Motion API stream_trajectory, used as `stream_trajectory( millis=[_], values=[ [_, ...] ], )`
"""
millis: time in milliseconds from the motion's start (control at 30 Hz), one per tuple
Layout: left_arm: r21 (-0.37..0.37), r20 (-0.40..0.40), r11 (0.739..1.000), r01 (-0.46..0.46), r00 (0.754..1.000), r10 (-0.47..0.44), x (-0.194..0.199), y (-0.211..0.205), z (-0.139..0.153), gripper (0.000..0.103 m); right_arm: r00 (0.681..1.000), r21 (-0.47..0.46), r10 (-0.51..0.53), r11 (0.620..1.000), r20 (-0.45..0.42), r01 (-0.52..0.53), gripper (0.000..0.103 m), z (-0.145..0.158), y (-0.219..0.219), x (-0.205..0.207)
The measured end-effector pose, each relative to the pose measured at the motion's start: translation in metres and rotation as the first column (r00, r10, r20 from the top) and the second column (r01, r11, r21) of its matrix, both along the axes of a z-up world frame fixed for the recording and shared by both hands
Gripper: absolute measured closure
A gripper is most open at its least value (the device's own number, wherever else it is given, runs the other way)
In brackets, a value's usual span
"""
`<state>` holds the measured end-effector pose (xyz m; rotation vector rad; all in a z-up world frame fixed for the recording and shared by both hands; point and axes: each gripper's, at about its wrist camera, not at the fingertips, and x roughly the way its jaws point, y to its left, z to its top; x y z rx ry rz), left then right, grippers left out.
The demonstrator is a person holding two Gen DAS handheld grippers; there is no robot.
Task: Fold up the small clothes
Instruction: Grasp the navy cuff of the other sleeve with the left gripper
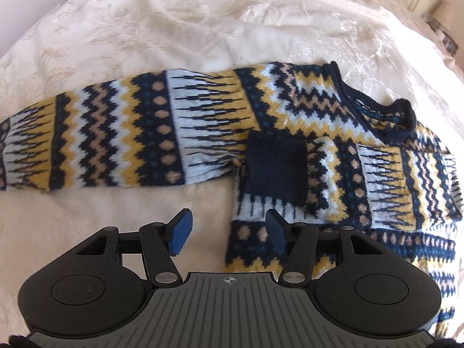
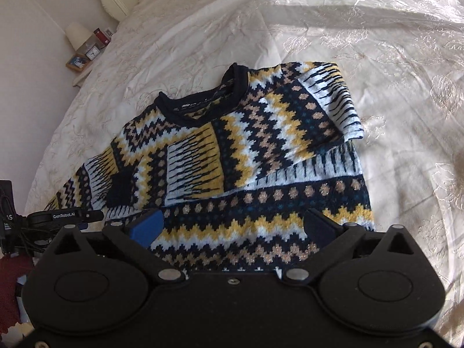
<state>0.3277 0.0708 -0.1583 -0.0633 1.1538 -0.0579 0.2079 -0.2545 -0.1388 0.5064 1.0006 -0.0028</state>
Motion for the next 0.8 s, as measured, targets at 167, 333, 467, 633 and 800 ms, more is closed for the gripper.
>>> stream_trajectory(
  millis=[167,333,467,633,800],
  values=[
    [-0.038,0.031,0.995,-0.091,0.995,0.092,-0.024,0.048,0.014,0.039,0.997,-0.004,0.077,0.997,-0.009,-0.077,0.0,0.0,0.023,0.002],
    [-0.042,0.066,0.979,-0.2,0.977,0.203,-0.047,0.105,0.025,0.036,0.992,-0.005,0.127,0.992,-0.009,-0.127,0.0,0.001,0.043,0.004],
    [-0.07,0.096,0.952,-0.298,0.948,0.304,-0.059,0.153,0.029,0.036,0.988,-0.009,0.152,0.988,-0.027,-0.152,0.0,-0.001,0.058,0.007],
    [-0.093,0.106,0.924,-0.372,0.919,0.38,-0.06,0.197,0.024,0.035,0.988,-0.021,0.151,0.988,-0.031,-0.152,0.0,0.003,0.073,0.01],
    [-0.119,0.128,0.9,-0.42,0.892,0.434,-0.053,0.236,0.021,0.034,0.991,-0.031,0.135,0.99,-0.026,-0.135,0.0,0.009,0.088,0.014]
  ],
)
